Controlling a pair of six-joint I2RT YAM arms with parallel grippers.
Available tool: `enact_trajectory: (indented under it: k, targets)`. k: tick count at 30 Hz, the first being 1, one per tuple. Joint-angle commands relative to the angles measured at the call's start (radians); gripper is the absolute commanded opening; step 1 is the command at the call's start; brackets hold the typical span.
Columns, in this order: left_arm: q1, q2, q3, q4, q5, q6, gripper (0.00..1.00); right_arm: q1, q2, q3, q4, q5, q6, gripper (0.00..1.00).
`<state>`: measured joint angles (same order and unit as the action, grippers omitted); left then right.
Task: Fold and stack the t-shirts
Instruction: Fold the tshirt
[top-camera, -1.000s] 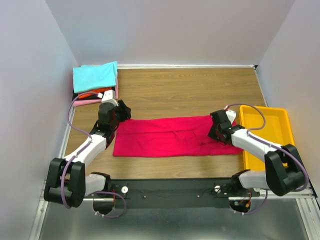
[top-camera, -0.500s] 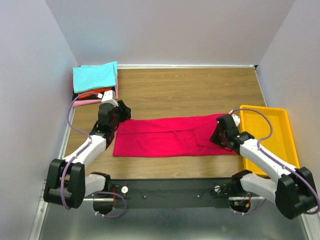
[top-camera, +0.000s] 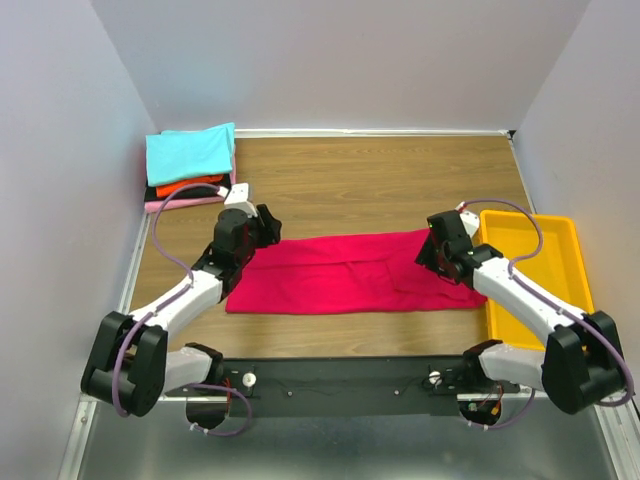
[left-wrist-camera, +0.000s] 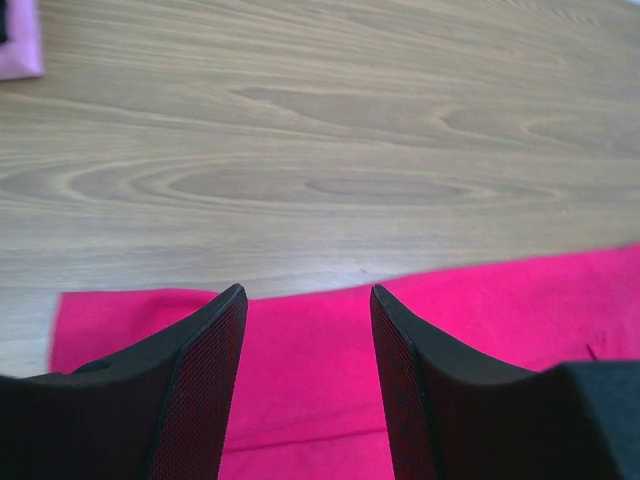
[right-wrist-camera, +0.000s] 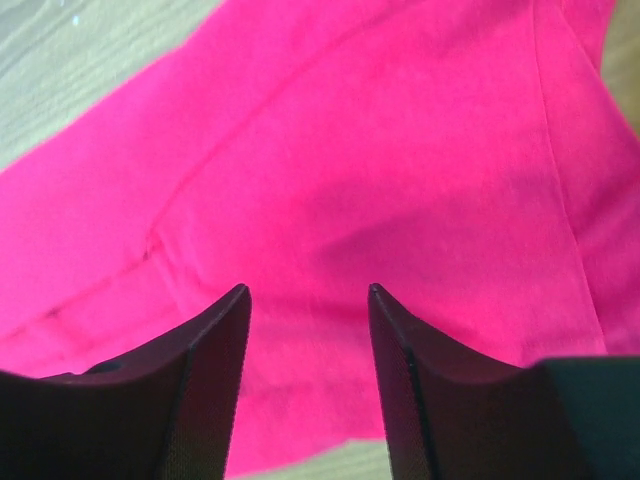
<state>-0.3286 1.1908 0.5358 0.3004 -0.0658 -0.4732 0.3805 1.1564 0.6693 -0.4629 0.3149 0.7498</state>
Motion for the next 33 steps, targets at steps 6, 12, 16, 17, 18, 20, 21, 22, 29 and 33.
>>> enact_trajectory:
  k: [6,12,16,17,18,20,21,22,29,33]
  targets:
    - [-0.101,0.148,0.073,0.052,-0.039,0.013,0.61,-0.026,0.192,0.092,0.093,0.062,-0.049,0.66]
    - [-0.141,0.28,0.096,0.106,-0.028,0.007,0.61,-0.069,0.327,0.151,0.164,-0.008,-0.095,0.68]
    - [-0.147,0.358,0.098,0.135,-0.035,-0.005,0.61,-0.086,0.394,0.196,0.188,-0.026,-0.116,0.68]
    - [-0.148,0.375,0.098,0.137,-0.042,-0.007,0.6,-0.091,0.429,0.205,0.196,-0.033,-0.122,0.68]
    - [-0.15,0.385,0.096,0.141,-0.051,-0.008,0.61,-0.101,0.446,0.214,0.201,-0.046,-0.132,0.68]
    - [-0.151,0.405,0.096,0.143,-0.054,-0.013,0.6,-0.121,0.505,0.245,0.213,-0.072,-0.141,0.68]
    - [-0.153,0.409,0.092,0.146,-0.055,-0.021,0.6,-0.127,0.525,0.259,0.217,-0.08,-0.151,0.68]
    - [-0.162,0.417,0.087,0.149,-0.064,-0.025,0.6,-0.132,0.542,0.282,0.225,-0.088,-0.156,0.68]
    - [-0.188,0.435,0.035,0.148,-0.126,-0.082,0.6,-0.17,0.718,0.41,0.24,-0.164,-0.208,0.68]
    - [-0.227,0.425,-0.017,0.143,-0.172,-0.136,0.6,-0.183,0.848,0.548,0.247,-0.242,-0.245,0.68]
